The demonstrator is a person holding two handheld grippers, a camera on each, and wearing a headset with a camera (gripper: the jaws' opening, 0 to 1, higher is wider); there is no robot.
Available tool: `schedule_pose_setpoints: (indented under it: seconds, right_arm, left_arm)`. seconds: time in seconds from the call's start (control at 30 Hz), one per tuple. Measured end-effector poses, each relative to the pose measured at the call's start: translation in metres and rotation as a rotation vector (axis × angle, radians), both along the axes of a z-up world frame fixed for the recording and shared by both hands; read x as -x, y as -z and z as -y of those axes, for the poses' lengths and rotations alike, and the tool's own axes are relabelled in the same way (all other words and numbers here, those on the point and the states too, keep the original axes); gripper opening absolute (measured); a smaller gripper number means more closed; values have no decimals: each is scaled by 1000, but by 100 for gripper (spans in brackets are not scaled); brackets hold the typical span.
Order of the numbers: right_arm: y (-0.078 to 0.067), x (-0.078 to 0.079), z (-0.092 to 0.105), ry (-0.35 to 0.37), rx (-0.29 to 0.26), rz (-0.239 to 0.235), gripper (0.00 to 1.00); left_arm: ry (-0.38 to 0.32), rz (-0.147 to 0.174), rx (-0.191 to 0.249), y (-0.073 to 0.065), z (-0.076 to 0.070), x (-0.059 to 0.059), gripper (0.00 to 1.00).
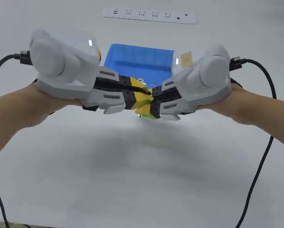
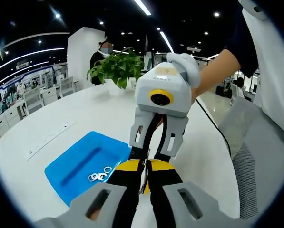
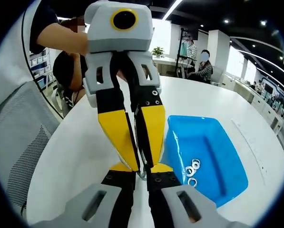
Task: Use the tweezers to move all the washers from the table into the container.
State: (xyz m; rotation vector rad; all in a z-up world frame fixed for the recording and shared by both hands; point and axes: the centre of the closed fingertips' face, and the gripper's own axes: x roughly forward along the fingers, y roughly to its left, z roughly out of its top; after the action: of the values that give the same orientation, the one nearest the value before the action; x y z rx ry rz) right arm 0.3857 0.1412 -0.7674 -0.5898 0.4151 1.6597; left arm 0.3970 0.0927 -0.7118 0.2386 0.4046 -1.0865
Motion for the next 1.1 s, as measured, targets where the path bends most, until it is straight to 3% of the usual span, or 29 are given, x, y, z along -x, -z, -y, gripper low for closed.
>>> schedule_pose_setpoints:
  seconds: [0.13, 0.37, 0.53, 1.1]
  right_arm:
    - [-1, -1, -1, 15, -4, -4, 9]
    - [-3, -5, -2, 39, 0, -7, 9]
    - [-7, -4, -2, 58, -7, -14, 9]
    - [-24, -1, 0, 105, -28, -31, 9]
  left_arm:
    - [-15, -13, 7, 1, -5, -1, 11]
    - [-60, -4, 41, -7, -17, -5, 19]
    - [-105, 12, 83, -17, -26, -6, 22]
    - [-230, 83, 218, -52, -49, 6, 30]
